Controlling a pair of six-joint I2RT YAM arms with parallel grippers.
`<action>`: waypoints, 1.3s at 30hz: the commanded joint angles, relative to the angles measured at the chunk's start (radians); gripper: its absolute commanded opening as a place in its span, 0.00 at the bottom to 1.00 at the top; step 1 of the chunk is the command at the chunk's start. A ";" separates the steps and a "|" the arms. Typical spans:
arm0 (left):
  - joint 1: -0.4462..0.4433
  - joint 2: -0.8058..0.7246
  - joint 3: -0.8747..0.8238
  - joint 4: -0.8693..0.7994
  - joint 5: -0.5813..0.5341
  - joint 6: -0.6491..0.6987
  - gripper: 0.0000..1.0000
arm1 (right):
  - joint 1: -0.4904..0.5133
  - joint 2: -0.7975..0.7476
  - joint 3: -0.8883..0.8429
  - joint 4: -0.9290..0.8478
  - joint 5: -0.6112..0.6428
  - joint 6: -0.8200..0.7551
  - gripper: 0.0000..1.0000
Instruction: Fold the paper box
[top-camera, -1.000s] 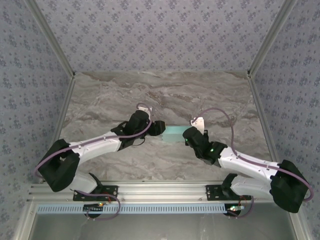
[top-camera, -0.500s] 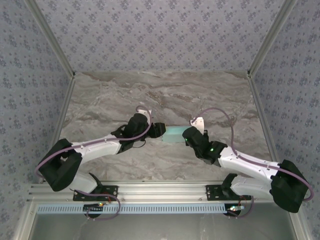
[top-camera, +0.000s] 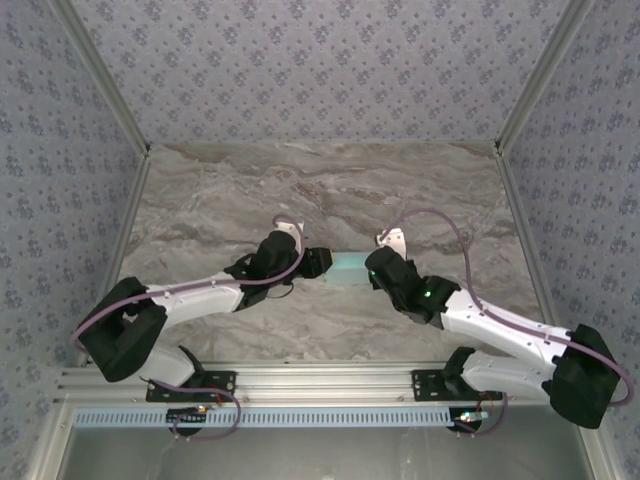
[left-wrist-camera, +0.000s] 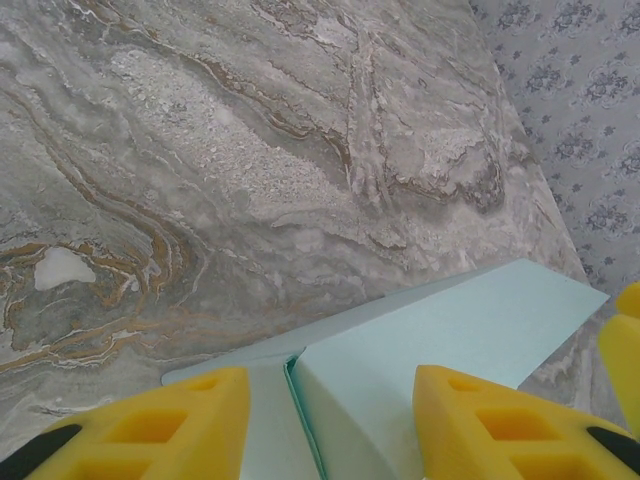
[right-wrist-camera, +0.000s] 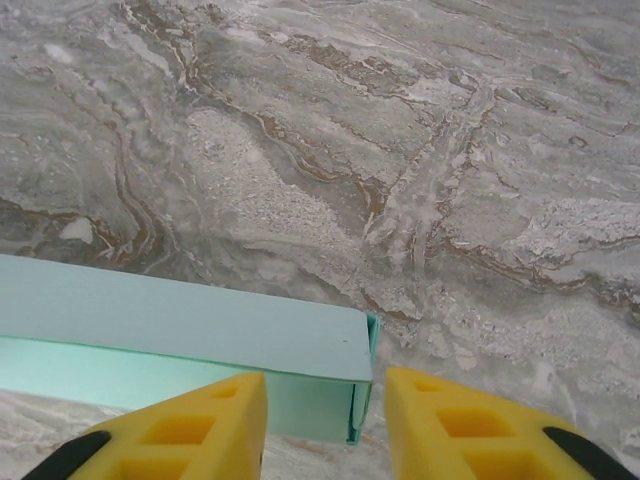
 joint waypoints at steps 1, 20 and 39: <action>-0.013 0.051 -0.026 -0.143 -0.026 0.015 0.46 | 0.006 -0.031 0.051 -0.056 -0.029 -0.017 0.44; -0.019 0.033 -0.007 -0.167 -0.042 0.027 0.46 | -0.351 0.062 0.139 -0.049 -0.511 -0.078 0.52; -0.031 0.025 -0.022 -0.193 -0.037 0.015 0.46 | -0.487 0.076 -0.051 -0.025 -0.724 -0.039 0.45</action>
